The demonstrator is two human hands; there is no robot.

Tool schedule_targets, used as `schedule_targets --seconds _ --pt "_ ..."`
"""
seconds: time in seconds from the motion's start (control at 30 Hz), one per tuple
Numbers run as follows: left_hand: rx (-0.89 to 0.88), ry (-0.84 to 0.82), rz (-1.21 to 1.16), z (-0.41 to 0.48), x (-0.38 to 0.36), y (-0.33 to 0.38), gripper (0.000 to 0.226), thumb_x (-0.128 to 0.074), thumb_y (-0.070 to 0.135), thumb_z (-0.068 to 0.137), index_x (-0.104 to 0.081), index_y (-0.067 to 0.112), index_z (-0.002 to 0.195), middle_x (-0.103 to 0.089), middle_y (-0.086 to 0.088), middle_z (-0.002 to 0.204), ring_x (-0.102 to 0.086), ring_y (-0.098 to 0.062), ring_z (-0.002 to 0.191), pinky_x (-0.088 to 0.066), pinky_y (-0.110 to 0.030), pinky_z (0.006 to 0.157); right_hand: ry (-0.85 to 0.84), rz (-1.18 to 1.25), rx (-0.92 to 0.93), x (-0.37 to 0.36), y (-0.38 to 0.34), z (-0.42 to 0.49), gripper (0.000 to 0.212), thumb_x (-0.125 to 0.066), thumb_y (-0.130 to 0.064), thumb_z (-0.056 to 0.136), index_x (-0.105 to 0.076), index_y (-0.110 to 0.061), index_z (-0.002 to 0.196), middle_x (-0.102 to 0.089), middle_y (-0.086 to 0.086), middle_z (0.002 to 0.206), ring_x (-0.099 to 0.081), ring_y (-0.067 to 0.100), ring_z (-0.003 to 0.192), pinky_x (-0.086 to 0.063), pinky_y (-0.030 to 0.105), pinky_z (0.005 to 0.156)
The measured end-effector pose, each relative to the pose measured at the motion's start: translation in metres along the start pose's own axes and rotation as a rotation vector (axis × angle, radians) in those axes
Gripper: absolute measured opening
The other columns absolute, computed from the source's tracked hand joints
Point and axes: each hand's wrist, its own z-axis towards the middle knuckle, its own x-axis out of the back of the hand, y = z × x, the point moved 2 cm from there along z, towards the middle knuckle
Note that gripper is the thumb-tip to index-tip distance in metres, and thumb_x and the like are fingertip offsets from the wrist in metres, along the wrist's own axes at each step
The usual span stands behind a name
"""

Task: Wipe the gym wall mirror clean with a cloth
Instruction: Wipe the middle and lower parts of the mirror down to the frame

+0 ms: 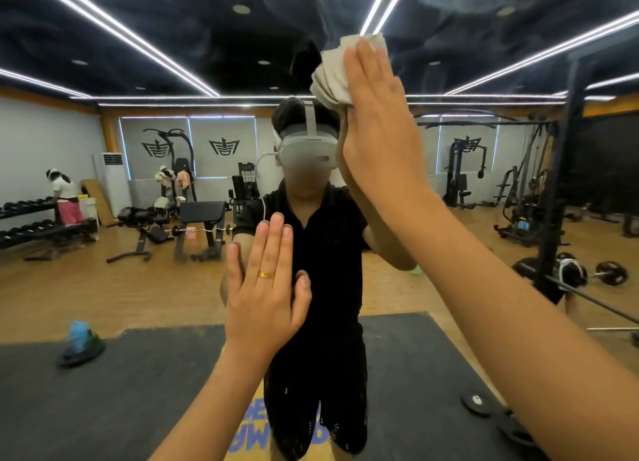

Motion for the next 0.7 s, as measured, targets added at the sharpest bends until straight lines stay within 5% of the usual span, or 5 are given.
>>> schedule_targets --seconds 0.2,0.5,0.7 --pt "0.003 0.001 -0.006 0.001 -0.001 -0.001 0.064 -0.042 0.032 0.104 -0.031 0.001 0.159 -0.026 -0.016 0.168 -0.022 -0.029 0.157 -0.019 -0.063 0.124 -0.053 0.015 0.027 -0.025 -0.004 -0.119 0.074 -0.057 0.002 0.097 -0.026 -0.010 0.162 -0.019 0.005 0.171 -0.010 0.019 0.159 -0.030 0.048 0.125" --pt "0.001 -0.008 -0.003 0.001 0.000 -0.003 0.064 -0.040 0.032 0.104 -0.032 0.001 0.159 -0.027 -0.016 0.168 -0.022 -0.030 0.157 -0.017 -0.062 0.125 0.004 0.127 0.007 -0.018 0.012 -0.085 0.058 -0.049 -0.002 0.105 -0.031 -0.007 0.160 -0.025 0.009 0.169 -0.012 0.022 0.158 -0.033 0.057 0.121" --pt "0.069 -0.052 -0.137 0.006 0.013 0.003 0.062 -0.041 0.028 0.103 -0.033 0.002 0.159 -0.027 -0.013 0.168 -0.020 -0.027 0.158 -0.014 -0.062 0.126 -0.095 0.120 -0.003 -0.004 0.033 -0.124 0.063 -0.052 -0.011 0.106 -0.025 -0.011 0.163 -0.020 0.006 0.171 -0.008 0.018 0.160 -0.020 0.052 0.128"
